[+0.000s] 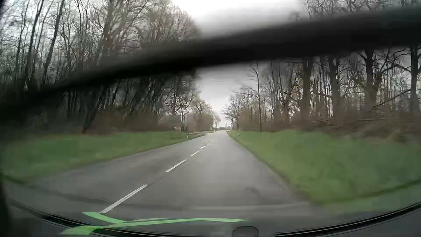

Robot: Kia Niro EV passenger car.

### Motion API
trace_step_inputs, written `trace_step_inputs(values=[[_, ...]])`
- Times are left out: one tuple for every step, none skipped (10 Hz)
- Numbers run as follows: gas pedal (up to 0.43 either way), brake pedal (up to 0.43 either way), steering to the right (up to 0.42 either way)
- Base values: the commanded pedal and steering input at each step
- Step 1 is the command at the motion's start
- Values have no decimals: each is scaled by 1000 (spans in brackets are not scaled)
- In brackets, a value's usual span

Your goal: Follow the waypoints while adhering to traffic rules and regulations

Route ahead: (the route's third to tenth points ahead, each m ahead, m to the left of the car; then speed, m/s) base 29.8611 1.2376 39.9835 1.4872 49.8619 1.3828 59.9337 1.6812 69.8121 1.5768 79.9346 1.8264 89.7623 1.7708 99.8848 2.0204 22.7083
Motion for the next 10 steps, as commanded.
trace_step_inputs(values=[[8,0,-7],[20,0,-7],[39,0,-7],[59,0,-6],[67,0,-6],[67,0,-6],[67,0,-4],[67,0,-1],[67,0,1],[67,0,1]])
